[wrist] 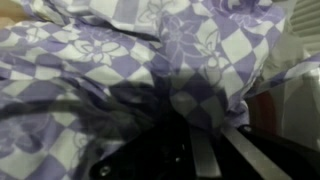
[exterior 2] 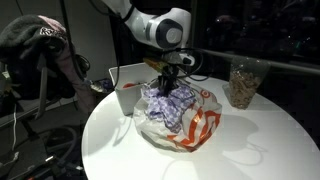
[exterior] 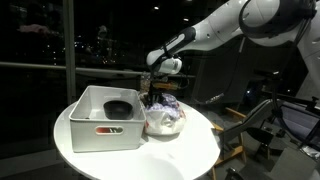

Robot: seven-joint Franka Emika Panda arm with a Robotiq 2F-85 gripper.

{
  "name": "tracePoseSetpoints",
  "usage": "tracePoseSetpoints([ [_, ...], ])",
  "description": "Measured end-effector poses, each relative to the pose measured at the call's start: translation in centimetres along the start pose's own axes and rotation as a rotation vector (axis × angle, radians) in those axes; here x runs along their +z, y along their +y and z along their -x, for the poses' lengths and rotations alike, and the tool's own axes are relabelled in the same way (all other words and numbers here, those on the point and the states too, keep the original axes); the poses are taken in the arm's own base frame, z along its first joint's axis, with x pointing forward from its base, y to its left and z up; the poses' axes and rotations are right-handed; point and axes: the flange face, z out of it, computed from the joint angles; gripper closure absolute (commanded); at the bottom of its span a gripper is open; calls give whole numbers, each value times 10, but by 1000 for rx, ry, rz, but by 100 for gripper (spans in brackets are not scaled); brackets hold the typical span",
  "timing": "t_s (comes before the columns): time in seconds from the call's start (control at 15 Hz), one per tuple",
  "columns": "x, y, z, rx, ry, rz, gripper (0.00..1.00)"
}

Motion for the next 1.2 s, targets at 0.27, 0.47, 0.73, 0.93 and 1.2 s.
tracePoseSetpoints([
  [0.27, 17, 4, -16, 72, -68, 20, 98],
  [0.47, 16, 13, -25, 146, -134, 4, 69],
  [0.73, -11, 17, -22, 169, -204, -46, 40],
  [0.93, -49, 14, -8, 165, -251, -82, 18],
  [1.2, -99, 15, 9, 169, -252, -131, 0],
])
